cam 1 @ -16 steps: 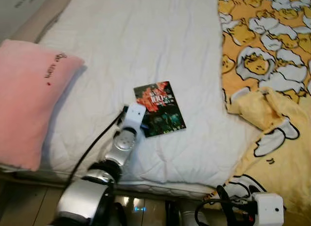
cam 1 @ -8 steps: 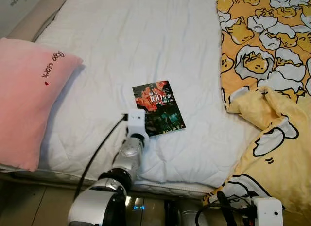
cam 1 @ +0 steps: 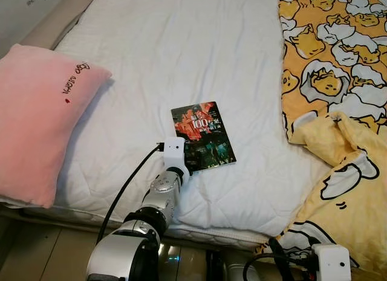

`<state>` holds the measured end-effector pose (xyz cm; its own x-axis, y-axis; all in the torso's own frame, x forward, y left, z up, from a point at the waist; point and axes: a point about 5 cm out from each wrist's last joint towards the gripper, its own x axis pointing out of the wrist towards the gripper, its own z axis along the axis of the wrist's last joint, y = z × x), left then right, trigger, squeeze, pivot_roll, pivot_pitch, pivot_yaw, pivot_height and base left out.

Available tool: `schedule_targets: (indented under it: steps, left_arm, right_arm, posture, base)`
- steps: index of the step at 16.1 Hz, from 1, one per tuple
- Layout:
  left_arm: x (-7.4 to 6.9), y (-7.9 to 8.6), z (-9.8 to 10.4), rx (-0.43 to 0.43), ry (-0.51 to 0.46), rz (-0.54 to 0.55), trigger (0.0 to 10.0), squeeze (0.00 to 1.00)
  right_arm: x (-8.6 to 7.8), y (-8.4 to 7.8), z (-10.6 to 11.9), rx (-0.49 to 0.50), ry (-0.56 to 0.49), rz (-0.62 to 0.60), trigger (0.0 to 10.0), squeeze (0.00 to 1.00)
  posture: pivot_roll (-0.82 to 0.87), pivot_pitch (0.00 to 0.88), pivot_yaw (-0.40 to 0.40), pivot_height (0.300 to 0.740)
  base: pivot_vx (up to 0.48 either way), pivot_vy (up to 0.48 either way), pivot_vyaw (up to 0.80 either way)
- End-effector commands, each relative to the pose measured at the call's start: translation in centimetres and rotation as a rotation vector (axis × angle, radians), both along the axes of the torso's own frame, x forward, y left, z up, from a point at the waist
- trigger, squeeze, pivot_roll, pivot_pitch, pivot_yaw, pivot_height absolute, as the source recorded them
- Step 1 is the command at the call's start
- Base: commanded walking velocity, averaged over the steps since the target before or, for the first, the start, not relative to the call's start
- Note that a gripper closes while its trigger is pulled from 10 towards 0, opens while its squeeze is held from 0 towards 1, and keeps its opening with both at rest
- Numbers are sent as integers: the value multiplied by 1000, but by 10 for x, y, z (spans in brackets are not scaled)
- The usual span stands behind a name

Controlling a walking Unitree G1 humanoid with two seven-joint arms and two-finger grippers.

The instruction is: Clean up the room

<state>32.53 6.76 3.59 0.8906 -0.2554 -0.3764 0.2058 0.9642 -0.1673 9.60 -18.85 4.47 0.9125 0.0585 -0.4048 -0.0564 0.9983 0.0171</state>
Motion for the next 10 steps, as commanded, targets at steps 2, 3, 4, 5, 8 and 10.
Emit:
schedule_targets:
  steps: [2,3,4,5,8,10]
  left_arm:
    - [-26,-6,-32,29,173,-91,0,0]
    - [-27,-6,-33,38,177,-104,0,0]
    - [-29,-4,-35,26,191,-95,0,0]
    - [-29,-1,-36,-10,208,-68,0,0]
    - [-32,-4,-38,26,222,-134,0,0]
    - [-31,-10,-35,11,202,-170,0,0]
  right_arm:
    - [-4,-7,-5,-9,39,-19,10000,0]
    - [-4,-7,-5,-9,39,-19,10000,0]
    - [-3,-7,-5,-10,41,-18,10000,0]
    - [-3,-8,-5,-12,41,-21,10000,0]
    - [-4,-9,-4,-17,34,-28,10000,0]
    - [0,-8,-2,-14,21,-36,10000,0]
  posture:
    - [-209,233,-84,740]
    - [-209,233,-84,740]
    - [-213,235,-82,740]
    - [-219,235,-83,740]
    - [-221,235,-83,740]
    - [-228,228,-78,740]
  base:
    - [0,0,0]
    - [0,0,0]
    - [0,0,0]
    - [0,0,0]
    - [0,0,0]
    - [0,0,0]
